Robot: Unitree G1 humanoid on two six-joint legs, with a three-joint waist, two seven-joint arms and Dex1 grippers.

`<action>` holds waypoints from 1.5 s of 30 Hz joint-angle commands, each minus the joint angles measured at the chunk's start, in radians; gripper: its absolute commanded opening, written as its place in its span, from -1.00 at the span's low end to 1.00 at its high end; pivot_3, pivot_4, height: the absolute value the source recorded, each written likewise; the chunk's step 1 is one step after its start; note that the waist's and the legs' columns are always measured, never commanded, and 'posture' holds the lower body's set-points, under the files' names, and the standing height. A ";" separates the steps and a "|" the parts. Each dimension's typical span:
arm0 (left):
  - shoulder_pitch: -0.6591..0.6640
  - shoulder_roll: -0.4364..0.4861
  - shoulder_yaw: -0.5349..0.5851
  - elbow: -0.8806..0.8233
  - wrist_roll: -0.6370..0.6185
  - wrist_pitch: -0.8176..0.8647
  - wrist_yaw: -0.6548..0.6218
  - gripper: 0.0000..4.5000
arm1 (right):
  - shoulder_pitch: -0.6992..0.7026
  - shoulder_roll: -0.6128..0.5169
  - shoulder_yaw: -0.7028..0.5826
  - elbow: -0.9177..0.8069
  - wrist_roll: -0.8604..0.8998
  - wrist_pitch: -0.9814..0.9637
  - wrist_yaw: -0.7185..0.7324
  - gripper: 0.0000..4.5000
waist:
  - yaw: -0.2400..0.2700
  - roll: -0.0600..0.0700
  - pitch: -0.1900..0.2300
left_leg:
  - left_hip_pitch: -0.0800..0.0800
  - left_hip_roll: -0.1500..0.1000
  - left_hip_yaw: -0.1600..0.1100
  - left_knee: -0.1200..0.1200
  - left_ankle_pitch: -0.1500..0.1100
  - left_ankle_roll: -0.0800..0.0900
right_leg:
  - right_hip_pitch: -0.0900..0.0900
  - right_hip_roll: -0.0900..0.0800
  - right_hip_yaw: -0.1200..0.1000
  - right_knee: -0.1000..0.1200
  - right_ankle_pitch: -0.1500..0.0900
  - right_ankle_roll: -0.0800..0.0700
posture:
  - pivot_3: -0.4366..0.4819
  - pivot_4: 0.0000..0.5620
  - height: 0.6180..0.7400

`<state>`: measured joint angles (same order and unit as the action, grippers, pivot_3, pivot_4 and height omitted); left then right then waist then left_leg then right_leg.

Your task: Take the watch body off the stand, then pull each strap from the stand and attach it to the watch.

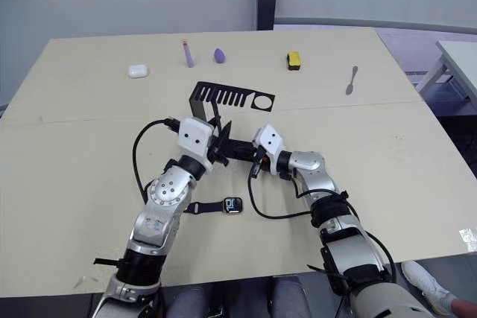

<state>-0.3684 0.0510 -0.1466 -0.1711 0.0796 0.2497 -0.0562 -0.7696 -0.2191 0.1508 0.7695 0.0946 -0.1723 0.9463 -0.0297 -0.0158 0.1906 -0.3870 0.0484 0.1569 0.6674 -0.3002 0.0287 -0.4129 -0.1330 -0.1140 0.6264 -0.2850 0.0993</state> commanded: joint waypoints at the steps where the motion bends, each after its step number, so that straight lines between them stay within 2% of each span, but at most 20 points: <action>1: -0.031 -0.019 0.015 0.002 0.002 -0.040 0.018 -0.99 | 0.023 -0.007 0.008 -0.003 -0.015 0.013 0.015 -1.00 | 0.000 0.000 0.000 | 0.000 0.000 0.000 0.000 0.000 0.000 | 0.000 0.000 0.000 0.000 0.000 0.000 | -0.05 -0.47 1.00; 6: -0.031 -0.019 0.016 0.005 -0.002 -0.069 0.012 -0.99 | 0.030 -0.002 0.011 -0.006 -0.016 0.016 0.011 -1.00 | 0.000 0.000 0.000 | 0.000 0.000 0.000 0.000 0.000 0.000 | 0.000 0.000 0.000 0.000 0.000 0.000 | -0.05 -0.47 1.00; 16: 0.056 0.040 0.047 -0.124 -0.034 -0.123 -0.054 -0.99 | 0.038 0.008 -0.001 -0.006 -0.020 0.015 -0.036 -1.00 | -0.001 0.000 0.000 | 0.000 0.000 0.000 0.000 0.000 0.000 | 0.000 0.000 0.000 0.000 0.000 0.000 | -0.05 -0.47 1.00; 25: 0.146 0.108 0.066 -0.197 -0.137 -0.162 -0.192 -0.99 | 0.034 0.019 -0.019 0.019 -0.014 -0.006 -0.076 -1.00 | -0.001 0.000 0.000 | 0.000 0.000 0.000 -0.001 0.000 0.000 | 0.000 -0.001 0.000 -0.001 0.000 0.000 | -0.05 -0.47 1.00; 32: 0.219 0.267 0.207 -0.276 -0.436 -0.164 -0.457 -0.99 | 0.131 -0.031 -0.088 -0.244 0.130 0.042 0.037 -1.00 | -0.001 0.000 0.000 | -0.001 0.002 -0.001 -0.002 -0.001 -0.002 | -0.001 -0.002 0.000 -0.003 0.000 0.000 | -0.05 -0.47 1.00; 35: 0.251 0.397 0.323 -0.288 -0.616 -0.096 -0.603 -0.99 | 0.238 -0.119 -0.132 -0.472 0.205 0.140 0.054 -1.00 | 0.000 0.001 0.001 | -0.002 0.002 -0.001 -0.002 -0.001 -0.002 | -0.001 -0.003 0.000 -0.004 0.000 0.000 | -0.05 -0.47 1.00; 39: 0.280 0.545 0.423 -0.264 -0.779 0.014 -0.737 -0.99 | 0.389 -0.242 -0.224 -0.731 0.295 0.285 0.022 -1.00 | 0.004 0.001 0.001 | -0.004 0.001 -0.004 -0.002 -0.003 -0.001 | 0.000 -0.003 0.000 -0.007 0.000 0.000 | -0.05 -0.47 1.00; 42: 0.292 0.632 0.477 -0.229 -0.825 0.052 -0.822 -0.99 | 0.499 -0.311 -0.312 -0.882 0.354 0.363 -0.016 -1.00 | 0.003 0.002 0.001 | -0.003 0.001 -0.004 -0.002 -0.004 -0.001 | 0.000 -0.003 0.000 -0.010 0.000 0.000 | -0.05 -0.47 1.00; 45: 0.295 0.676 0.483 -0.213 -0.852 0.085 -0.880 -0.99 | 0.582 -0.356 -0.384 -0.995 0.419 0.469 -0.063 -1.00 | 0.001 0.002 0.001 | -0.002 0.002 -0.003 -0.002 -0.004 -0.002 | 0.000 -0.001 0.000 -0.010 0.000 -0.001 | -0.05 -0.47 1.00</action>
<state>-0.0730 0.7135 0.3163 -0.3715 -0.7315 0.3236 -0.8997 -0.1991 -0.5582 -0.1842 -0.1390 0.4591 0.2483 0.9163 -0.0282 -0.0139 0.1918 -0.3895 0.0502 0.1536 0.6649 -0.3041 0.0264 -0.4134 -0.1339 -0.1142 0.6168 -0.2856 0.0982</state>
